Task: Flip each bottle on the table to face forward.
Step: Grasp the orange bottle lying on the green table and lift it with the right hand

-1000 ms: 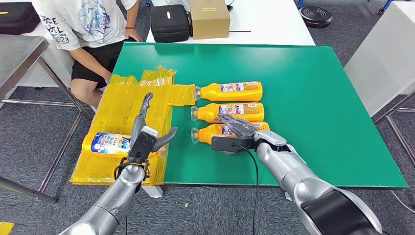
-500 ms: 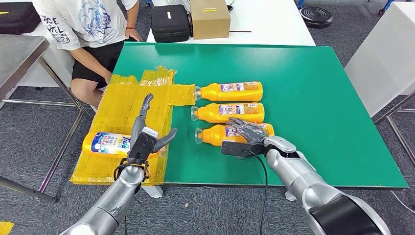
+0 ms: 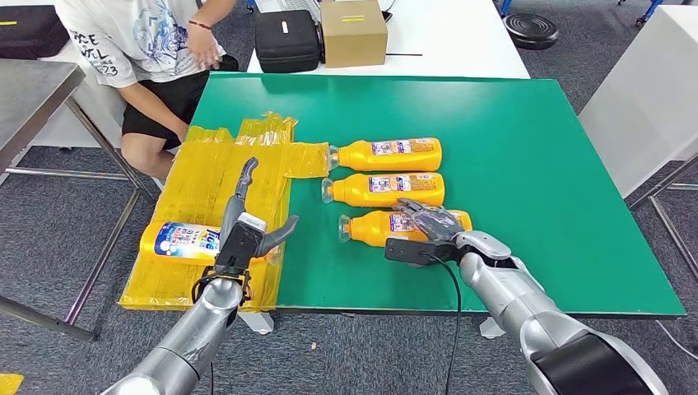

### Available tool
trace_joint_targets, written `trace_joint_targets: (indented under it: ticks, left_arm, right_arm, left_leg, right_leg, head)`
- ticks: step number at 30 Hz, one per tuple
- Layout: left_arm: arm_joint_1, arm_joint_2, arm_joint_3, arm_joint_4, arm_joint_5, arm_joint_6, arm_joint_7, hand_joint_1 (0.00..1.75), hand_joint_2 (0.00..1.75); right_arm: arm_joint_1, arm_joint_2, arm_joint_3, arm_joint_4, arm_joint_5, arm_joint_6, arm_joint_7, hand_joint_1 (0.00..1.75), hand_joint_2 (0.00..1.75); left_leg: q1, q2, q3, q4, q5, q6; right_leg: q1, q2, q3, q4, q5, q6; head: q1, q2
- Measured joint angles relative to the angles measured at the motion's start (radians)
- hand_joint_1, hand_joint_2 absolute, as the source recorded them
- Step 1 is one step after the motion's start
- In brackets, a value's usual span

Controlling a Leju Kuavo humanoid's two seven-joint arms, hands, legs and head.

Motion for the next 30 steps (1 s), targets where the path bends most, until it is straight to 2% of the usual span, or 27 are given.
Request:
trace_joint_targets:
  ticks: [3,4,7,8,21,30]
  left_arm:
    - [0.000,0.000,0.000,0.000,0.000,0.001,0.000,0.00,1.75]
    - [0.000,0.000,0.000,0.000,0.000,0.001,0.000,0.00,1.75]
    - [0.000,0.000,0.000,0.000,0.002,0.000,0.001,0.00,1.75]
    - [0.000,0.000,0.000,0.000,0.003,0.000,0.002,0.00,1.75]
    - [0.000,0.000,0.000,0.000,0.017,0.000,0.004,0.00,1.75]
    - [0.000,0.000,0.000,0.000,0.023,-0.002,0.004,0.00,1.75]
  right_arm:
    - [0.000,-0.001,-0.004,0.000,0.000,0.002,0.001,0.02,1.75]
    - [0.000,-0.001,-0.005,0.000,0.001,0.003,0.001,0.32,1.75]
    - [-0.001,-0.003,-0.006,0.000,0.004,0.009,0.001,1.61,1.75]
    - [-0.001,-0.004,-0.006,0.000,0.006,0.014,0.001,1.75,1.75]
    - [-0.014,-0.013,-0.010,-0.001,0.009,0.067,-0.007,1.75,1.75]
    - [-0.009,-0.015,-0.017,-0.002,0.000,0.054,-0.018,1.75,1.75]
  left_leg:
    - [0.000,0.000,0.000,0.000,0.000,0.000]
    - [0.000,0.000,0.000,0.000,0.000,0.000]
    - [0.000,0.000,0.000,0.000,0.000,0.000]
    - [0.000,0.000,0.000,0.000,0.000,0.000]
    - [0.000,0.000,0.001,0.000,0.000,0.000]
    - [0.000,0.000,0.001,0.000,0.000,0.000]
  right_leg:
    - [0.000,0.000,0.000,0.000,0.000,0.000]
    - [0.000,0.000,0.000,0.000,0.000,0.000]
    - [0.000,0.000,0.000,0.000,0.000,0.000]
    - [0.000,0.000,0.000,0.000,0.000,0.000]
    - [0.000,0.000,0.001,0.000,0.000,0.000]
    - [0.000,0.000,0.001,0.000,0.000,0.000]
  head:
    - [0.000,0.000]
    - [0.000,0.000]
    - [0.000,0.000]
    - [0.000,0.000]
    - [0.000,0.000]
    - [0.000,0.000]
